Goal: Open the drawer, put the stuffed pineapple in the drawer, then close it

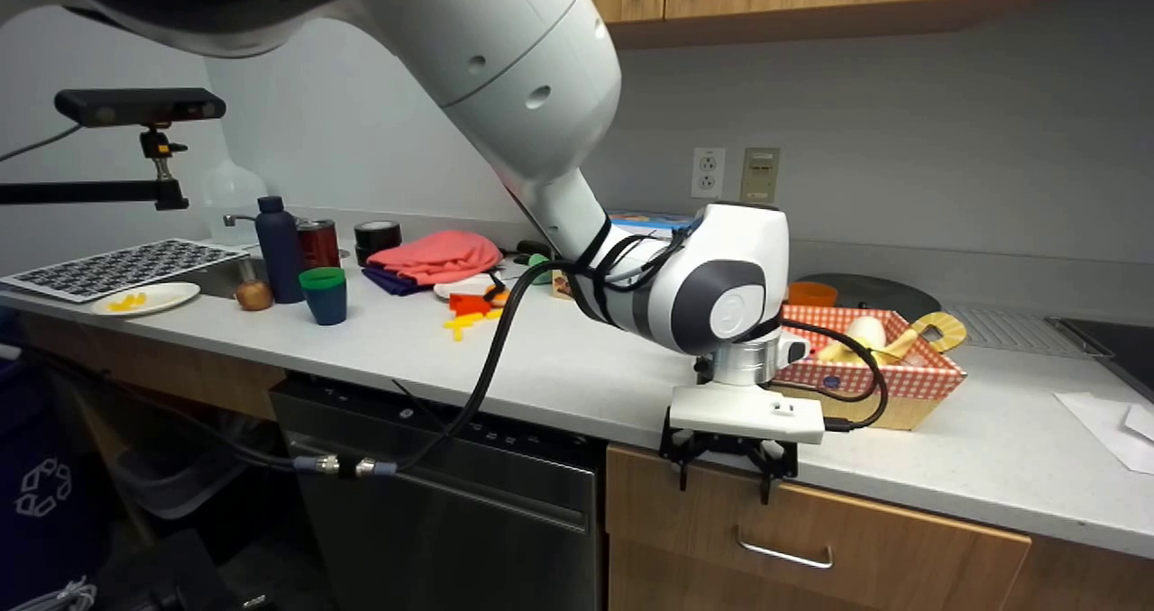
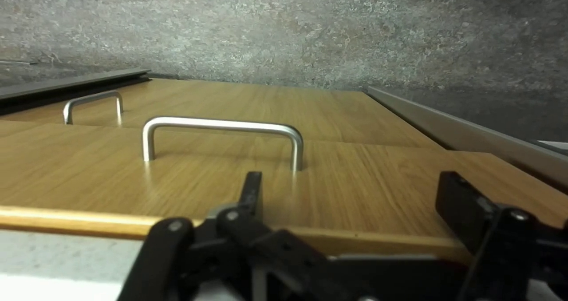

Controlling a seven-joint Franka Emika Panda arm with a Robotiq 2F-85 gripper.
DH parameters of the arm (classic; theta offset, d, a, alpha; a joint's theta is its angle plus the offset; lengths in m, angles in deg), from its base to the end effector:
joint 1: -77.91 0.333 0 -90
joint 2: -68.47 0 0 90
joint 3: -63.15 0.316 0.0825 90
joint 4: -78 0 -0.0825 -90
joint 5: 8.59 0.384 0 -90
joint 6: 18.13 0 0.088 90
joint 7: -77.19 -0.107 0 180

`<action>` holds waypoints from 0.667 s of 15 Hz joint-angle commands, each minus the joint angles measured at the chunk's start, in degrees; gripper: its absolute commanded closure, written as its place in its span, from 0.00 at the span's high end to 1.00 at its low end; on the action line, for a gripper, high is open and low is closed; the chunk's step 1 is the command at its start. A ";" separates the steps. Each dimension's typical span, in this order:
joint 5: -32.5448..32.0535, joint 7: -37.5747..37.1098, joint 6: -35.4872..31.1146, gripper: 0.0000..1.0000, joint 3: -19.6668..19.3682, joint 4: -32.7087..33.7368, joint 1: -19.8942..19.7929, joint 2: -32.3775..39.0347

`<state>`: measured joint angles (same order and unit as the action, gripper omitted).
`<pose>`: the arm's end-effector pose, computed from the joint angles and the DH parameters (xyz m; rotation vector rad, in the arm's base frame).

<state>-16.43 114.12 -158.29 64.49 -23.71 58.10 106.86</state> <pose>0.6243 -0.2099 0.1810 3.0073 0.6444 -0.0499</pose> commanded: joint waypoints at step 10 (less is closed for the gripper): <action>-6.18 -6.08 -15.16 1.00 -6.27 -29.07 4.18 -29.19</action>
<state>-22.81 108.76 -170.51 58.82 -43.72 61.42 87.71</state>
